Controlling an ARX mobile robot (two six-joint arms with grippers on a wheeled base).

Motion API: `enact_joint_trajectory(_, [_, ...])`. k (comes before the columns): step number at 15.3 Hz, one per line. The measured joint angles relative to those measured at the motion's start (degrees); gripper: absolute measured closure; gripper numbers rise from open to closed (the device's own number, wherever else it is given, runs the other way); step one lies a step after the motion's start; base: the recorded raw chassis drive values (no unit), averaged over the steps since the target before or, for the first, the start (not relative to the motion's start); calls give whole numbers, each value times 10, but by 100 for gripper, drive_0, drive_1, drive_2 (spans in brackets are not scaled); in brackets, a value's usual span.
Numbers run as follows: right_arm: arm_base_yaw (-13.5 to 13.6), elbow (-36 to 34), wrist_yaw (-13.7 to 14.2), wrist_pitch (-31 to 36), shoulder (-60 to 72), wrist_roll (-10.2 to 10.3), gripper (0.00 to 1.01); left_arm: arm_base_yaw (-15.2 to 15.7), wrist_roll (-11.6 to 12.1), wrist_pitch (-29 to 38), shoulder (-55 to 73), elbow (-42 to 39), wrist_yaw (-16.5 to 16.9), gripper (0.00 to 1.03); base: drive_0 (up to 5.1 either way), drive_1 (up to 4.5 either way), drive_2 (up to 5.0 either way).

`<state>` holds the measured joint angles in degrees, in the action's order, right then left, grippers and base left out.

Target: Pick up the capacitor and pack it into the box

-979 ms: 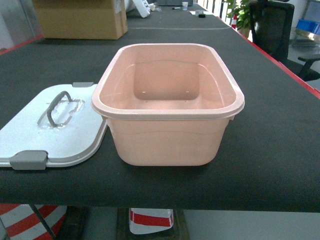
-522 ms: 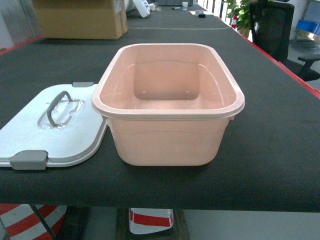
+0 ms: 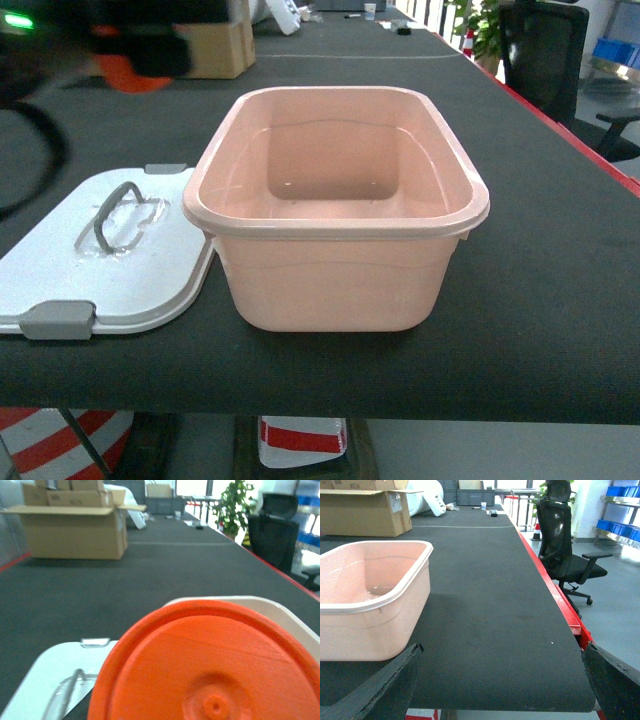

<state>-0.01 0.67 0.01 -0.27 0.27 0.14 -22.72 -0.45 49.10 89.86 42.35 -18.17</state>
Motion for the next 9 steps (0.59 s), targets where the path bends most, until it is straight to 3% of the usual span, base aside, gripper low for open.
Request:
enact_joint_trajectory(5, [0,0,0,0,0,0,3,-34,-11,-88,216,238,4,60,0,0,0])
enact_joint_trajectory(9, [0,0,0,0,0,0,3,-38,-28,-89,245,248,12,50,0,0,0])
